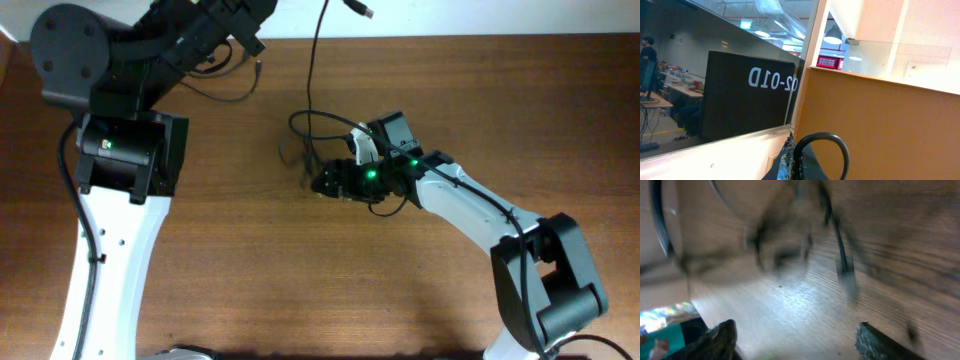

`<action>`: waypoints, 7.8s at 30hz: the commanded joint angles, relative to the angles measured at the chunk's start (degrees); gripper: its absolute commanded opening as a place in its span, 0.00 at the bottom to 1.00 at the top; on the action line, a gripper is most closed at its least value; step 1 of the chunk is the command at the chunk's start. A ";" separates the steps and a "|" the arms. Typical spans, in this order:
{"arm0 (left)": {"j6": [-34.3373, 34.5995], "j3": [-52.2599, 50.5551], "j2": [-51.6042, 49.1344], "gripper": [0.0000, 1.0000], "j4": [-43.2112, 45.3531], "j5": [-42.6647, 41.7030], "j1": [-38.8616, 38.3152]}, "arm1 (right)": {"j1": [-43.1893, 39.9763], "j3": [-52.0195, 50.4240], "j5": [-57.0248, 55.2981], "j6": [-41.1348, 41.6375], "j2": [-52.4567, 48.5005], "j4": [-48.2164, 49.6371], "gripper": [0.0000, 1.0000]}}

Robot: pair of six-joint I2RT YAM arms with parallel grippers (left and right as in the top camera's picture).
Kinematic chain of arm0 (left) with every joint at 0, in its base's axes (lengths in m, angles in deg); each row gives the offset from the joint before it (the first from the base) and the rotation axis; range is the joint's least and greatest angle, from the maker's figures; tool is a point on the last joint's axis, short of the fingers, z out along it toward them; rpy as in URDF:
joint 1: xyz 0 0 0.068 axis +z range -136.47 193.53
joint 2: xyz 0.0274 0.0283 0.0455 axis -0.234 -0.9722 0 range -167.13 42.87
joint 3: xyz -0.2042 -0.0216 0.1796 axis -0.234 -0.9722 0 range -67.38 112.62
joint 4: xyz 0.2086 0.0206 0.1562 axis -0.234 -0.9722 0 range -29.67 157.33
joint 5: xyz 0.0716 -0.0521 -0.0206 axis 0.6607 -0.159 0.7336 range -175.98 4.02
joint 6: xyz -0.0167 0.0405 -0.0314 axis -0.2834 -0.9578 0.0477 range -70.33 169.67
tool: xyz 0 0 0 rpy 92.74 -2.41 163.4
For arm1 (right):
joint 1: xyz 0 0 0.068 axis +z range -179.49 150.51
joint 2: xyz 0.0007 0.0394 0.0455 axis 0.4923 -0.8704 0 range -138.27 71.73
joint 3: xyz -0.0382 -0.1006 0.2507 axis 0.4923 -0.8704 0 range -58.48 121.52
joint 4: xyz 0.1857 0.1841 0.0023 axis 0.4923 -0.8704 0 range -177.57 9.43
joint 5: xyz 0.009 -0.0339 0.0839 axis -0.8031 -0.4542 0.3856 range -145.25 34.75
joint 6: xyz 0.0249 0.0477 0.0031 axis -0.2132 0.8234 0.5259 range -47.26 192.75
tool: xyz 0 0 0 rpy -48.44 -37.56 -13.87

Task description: Untangle cables

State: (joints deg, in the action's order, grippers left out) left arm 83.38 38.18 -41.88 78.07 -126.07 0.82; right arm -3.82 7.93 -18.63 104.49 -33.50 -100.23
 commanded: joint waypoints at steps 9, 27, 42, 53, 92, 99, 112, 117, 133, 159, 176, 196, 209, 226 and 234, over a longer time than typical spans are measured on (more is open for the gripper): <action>0.55 0.79 0.85 0.00 -1.42 0.48 0.13 | -7.41 -0.42 -3.45 0.42 -0.57 -3.08 0.04; -0.98 0.79 0.85 0.00 -8.02 0.50 0.04 | -15.04 -0.09 12.72 12.20 5.55 4.72 0.86; -0.72 0.79 0.87 0.00 -5.75 -1.09 0.04 | -3.82 -0.11 -6.54 24.02 2.82 5.20 0.80; -1.29 0.79 0.85 0.00 -11.76 -1.03 0.07 | -1.92 -0.11 -2.51 -1.79 1.73 -0.04 0.60; -13.03 0.55 -19.63 0.08 -71.93 35.76 4.52 | -11.82 1.53 -23.54 3.56 38.34 -16.04 0.04; -16.57 0.55 -19.67 0.47 -73.88 21.92 4.46 | -11.82 1.53 -11.58 3.21 38.34 -4.76 0.04; -20.11 0.44 -21.03 0.68 -73.88 23.37 0.87 | -11.93 1.51 -46.90 10.78 33.22 -25.44 0.04; -19.63 0.44 -25.00 0.68 -73.88 23.39 -4.13 | -16.81 1.51 -50.97 15.89 27.36 -29.99 0.04; -5.35 0.44 -32.63 0.85 -80.24 26.56 -10.21 | -17.81 1.40 -32.28 15.06 20.83 -33.73 0.98; 38.47 -9.55 -32.68 0.75 -66.71 33.92 -16.94 | -17.27 1.20 -30.80 15.26 20.83 -31.08 0.98; 63.10 -9.97 -40.04 0.84 -57.86 45.55 -22.60 | -17.27 1.16 -30.80 15.26 20.83 -32.63 0.98; 26.12 -5.62 -35.08 0.00 -56.37 48.33 -22.34 | -17.27 1.14 -30.77 15.23 20.83 -33.53 0.99; -47.12 -5.03 -37.73 0.84 -56.83 55.21 -22.23 | -15.13 1.14 -31.23 15.23 20.83 -32.50 0.98; -63.14 -5.11 -45.55 0.53 -60.13 36.85 -18.60 | -15.13 1.14 -31.21 15.23 20.83 -32.02 0.98; -62.38 6.03 -45.35 0.00 -68.83 37.90 -18.64 | -15.13 1.14 -31.21 15.23 20.83 -32.00 0.98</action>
State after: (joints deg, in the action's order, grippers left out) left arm 20.69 37.37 -87.22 12.54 -87.93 -17.93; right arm -19.30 9.11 -49.76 119.33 -12.50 -132.38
